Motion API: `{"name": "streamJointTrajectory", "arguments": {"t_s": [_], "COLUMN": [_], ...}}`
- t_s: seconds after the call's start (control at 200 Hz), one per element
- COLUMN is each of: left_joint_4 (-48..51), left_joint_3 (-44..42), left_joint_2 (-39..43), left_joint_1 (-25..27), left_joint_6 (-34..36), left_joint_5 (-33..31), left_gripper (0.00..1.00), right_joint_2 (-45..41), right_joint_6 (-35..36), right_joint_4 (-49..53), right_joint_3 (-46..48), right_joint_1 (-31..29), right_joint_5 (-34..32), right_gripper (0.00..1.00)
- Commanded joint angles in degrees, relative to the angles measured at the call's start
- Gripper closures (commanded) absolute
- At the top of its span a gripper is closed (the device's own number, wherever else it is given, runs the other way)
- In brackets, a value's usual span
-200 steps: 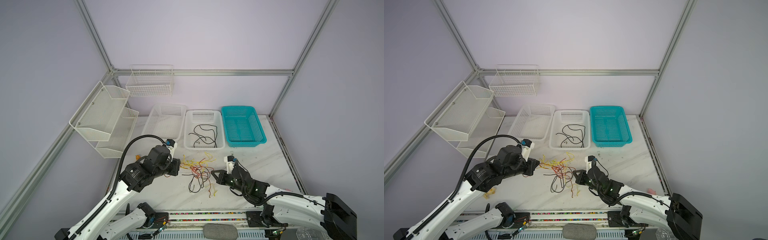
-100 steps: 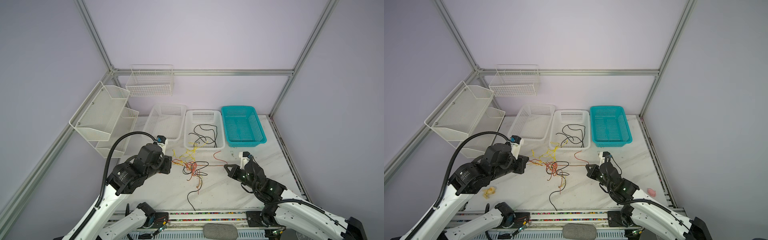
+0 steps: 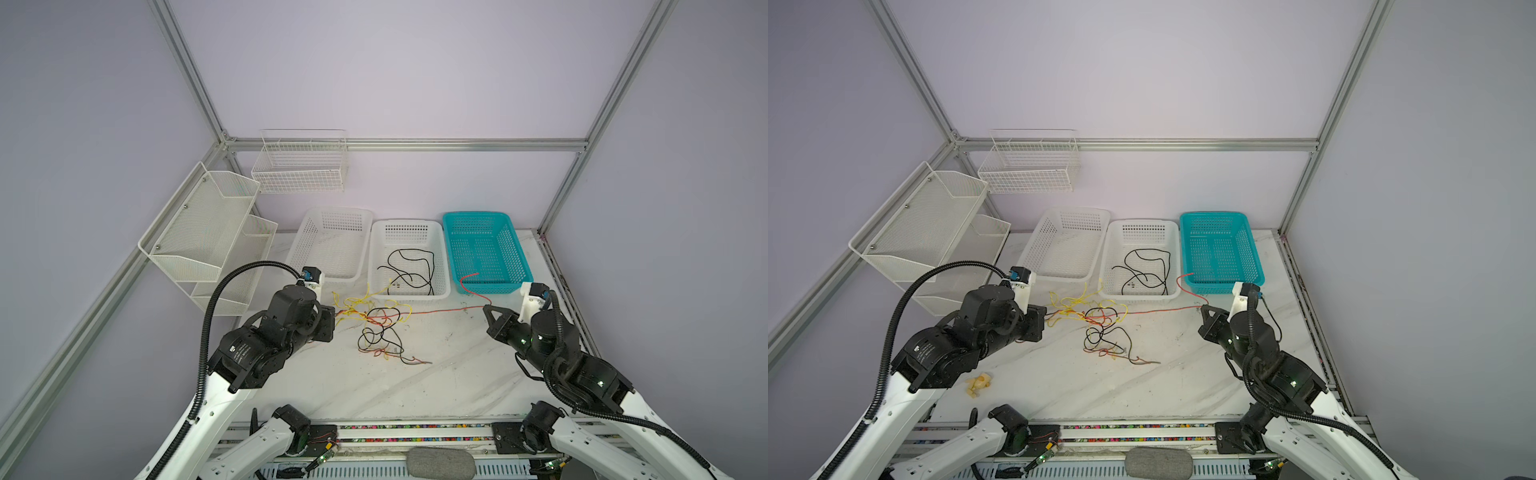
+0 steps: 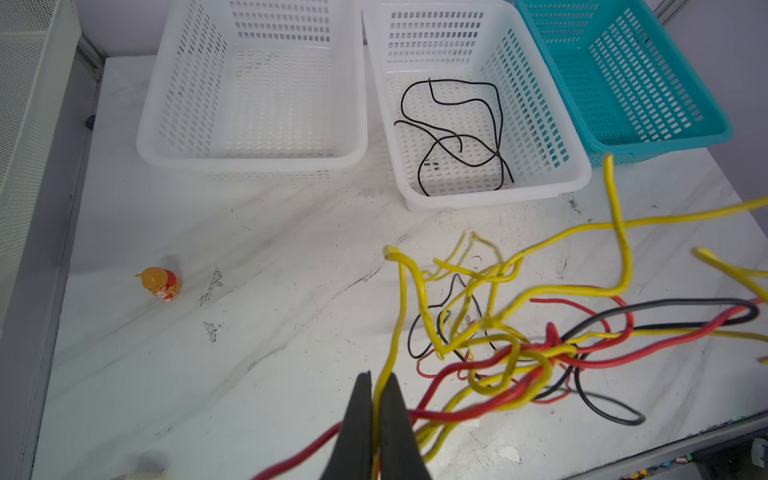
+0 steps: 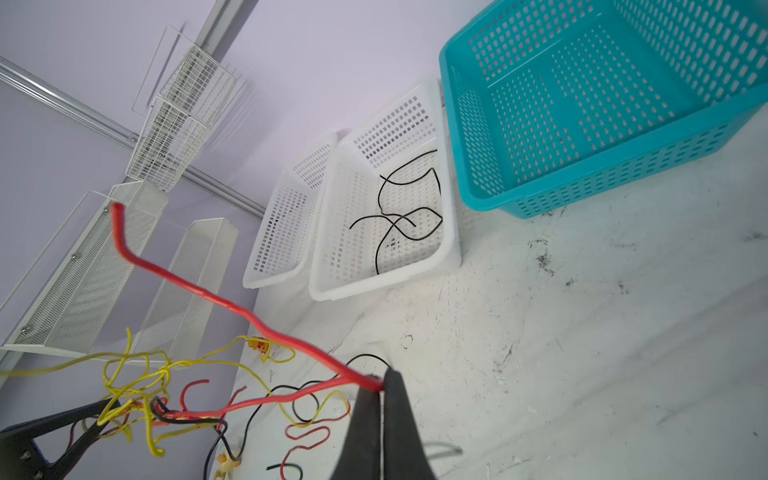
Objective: Untangle the cables
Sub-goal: 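Stretch the red wire toward the teal basket with the right gripper while the left holds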
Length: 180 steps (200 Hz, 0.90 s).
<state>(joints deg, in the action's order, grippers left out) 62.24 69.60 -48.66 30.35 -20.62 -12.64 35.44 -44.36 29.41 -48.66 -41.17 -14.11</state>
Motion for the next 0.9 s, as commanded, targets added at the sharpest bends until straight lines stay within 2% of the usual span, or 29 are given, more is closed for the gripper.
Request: {"name": "streamJointTrajectory", "arguments": {"t_s": [0.0,0.13,0.215,0.325,0.395,0.465,0.565,0.76,0.895], "left_joint_4": [1.84,0.87,-0.21,-2.94,-5.59,-8.19,-10.15,-14.39,-18.75], "left_joint_3": [-2.33,-4.11,-5.4,-7.17,-8.36,-9.64,-11.07,-14.73,-18.27], "left_joint_2": [0.53,0.55,0.79,1.32,1.5,1.44,1.16,0.5,0.5], "left_joint_1": [-2.04,-2.49,-2.83,-2.76,-2.74,-2.71,-2.72,-2.74,-2.66], "left_joint_6": [2.75,2.9,2.89,1.74,0.77,0.31,-0.73,-3.21,-5.52], "left_joint_5": [-6.05,-4.98,-2.36,3.62,8.72,13.65,15.95,22.64,25.38], "left_gripper": [1.0,1.0,1.0,1.0,1.0,1.0,1.0,1.0,1.0], "right_joint_2": [-0.64,-0.9,-0.43,3.73,5.76,7.28,6.72,14.96,15.23], "right_joint_6": [3.79,6.96,8.98,10.91,12.35,10.28,10.21,12.28,11.05], "right_joint_4": [8.93,11.88,12.5,12.21,7.39,5.07,0.99,-5.66,-15.5], "right_joint_3": [-5.31,-12.18,-15.52,-15.74,-11.34,-7.48,-3.8,1.07,7.31], "right_joint_1": [1.18,1.18,1.18,1.18,1.18,1.18,1.18,1.18,1.02], "right_joint_5": [-13.44,-18.46,-18.23,-10.52,-1.41,2.01,3.53,16.04,24.23], "right_gripper": [1.0,1.0,1.0,1.0,1.0,1.0,1.0,1.0,1.0]}}
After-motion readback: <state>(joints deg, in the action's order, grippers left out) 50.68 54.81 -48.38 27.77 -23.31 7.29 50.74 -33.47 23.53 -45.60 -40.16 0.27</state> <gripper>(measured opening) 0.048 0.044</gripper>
